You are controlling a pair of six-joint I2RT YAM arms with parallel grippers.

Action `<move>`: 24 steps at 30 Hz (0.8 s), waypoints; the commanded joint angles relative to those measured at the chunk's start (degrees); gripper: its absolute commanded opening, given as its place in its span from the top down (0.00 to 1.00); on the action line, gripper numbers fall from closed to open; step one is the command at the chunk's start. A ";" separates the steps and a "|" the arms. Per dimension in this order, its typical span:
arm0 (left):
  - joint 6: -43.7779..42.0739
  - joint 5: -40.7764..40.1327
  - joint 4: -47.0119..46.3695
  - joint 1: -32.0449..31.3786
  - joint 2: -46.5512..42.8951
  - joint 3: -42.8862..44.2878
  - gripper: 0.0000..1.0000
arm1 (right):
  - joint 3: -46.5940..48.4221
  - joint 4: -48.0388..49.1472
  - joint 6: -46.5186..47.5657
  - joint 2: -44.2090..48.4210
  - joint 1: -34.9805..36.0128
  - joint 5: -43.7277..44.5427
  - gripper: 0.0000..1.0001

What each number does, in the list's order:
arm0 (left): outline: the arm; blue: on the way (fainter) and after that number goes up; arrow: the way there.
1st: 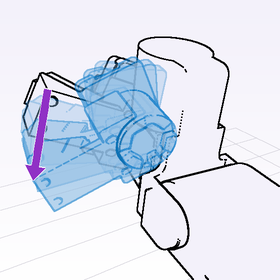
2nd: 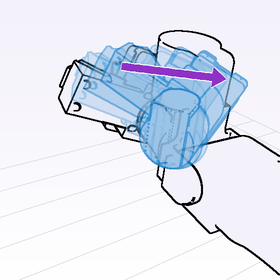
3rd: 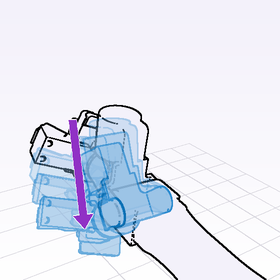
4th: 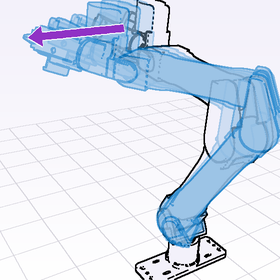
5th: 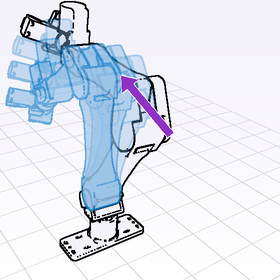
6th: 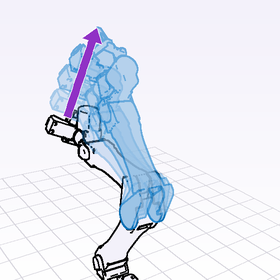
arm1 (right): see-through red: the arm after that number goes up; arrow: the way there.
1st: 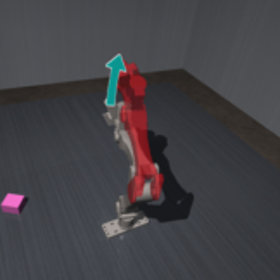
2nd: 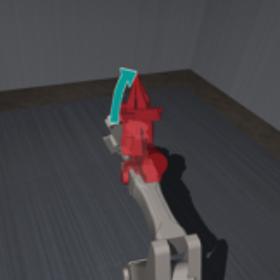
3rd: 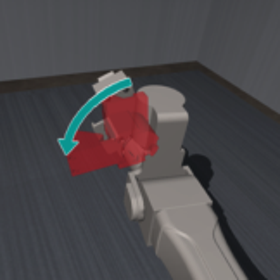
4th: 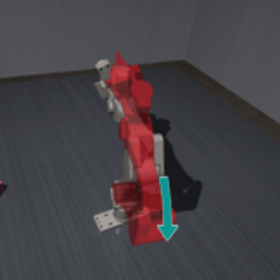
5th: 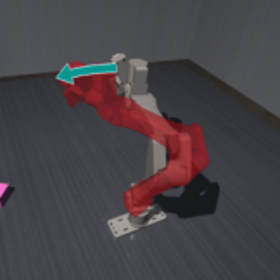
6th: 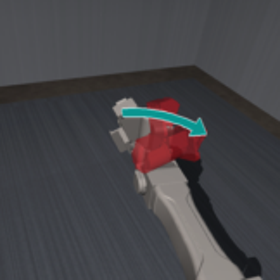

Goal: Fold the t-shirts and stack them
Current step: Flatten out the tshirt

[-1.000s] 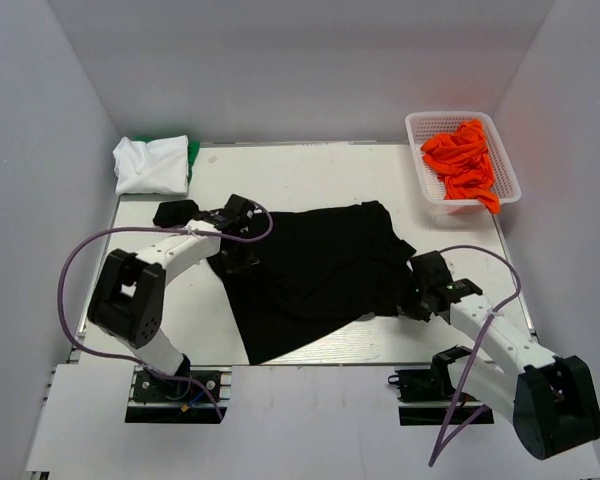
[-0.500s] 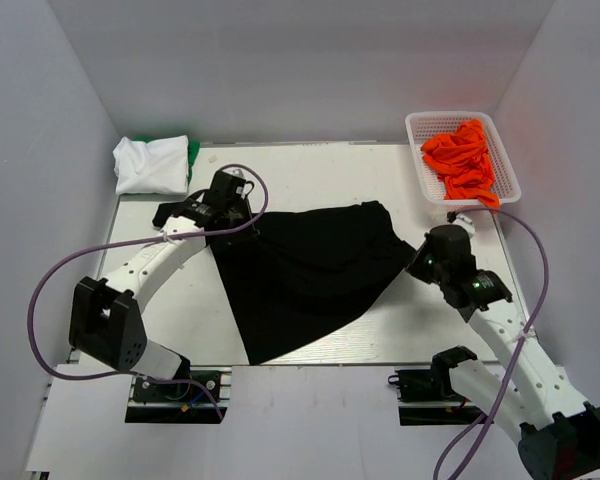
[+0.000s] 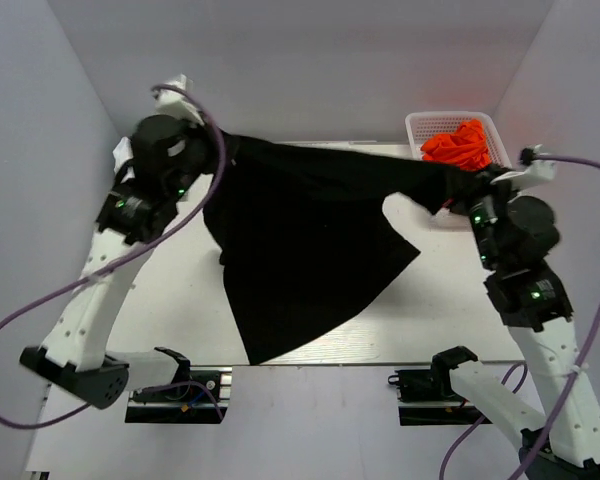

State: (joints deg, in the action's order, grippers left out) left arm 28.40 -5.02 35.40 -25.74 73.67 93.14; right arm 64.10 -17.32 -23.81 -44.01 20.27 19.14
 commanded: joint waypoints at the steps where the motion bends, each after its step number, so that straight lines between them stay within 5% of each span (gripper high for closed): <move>1: -3.17 1.57 -4.72 -0.37 -7.12 5.37 1.00 | 8.56 9.50 6.67 0.94 -0.06 0.73 1.00; 7: -5.11 8.08 -5.95 0.16 -12.05 14.23 1.00 | 20.43 11.96 13.61 1.91 -0.15 -0.41 1.00; 16: -2.22 28.82 -6.12 0.69 -13.10 29.81 1.00 | 37.83 12.31 18.80 3.22 -0.06 -9.46 1.00; 24: 4.89 39.02 -11.14 1.22 -13.73 35.62 1.00 | 43.74 13.72 21.18 4.63 -0.06 -10.61 1.00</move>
State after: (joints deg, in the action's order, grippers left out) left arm 29.58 28.77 28.25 -25.04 59.55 126.89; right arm 106.19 -6.68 -5.10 -39.70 20.25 8.10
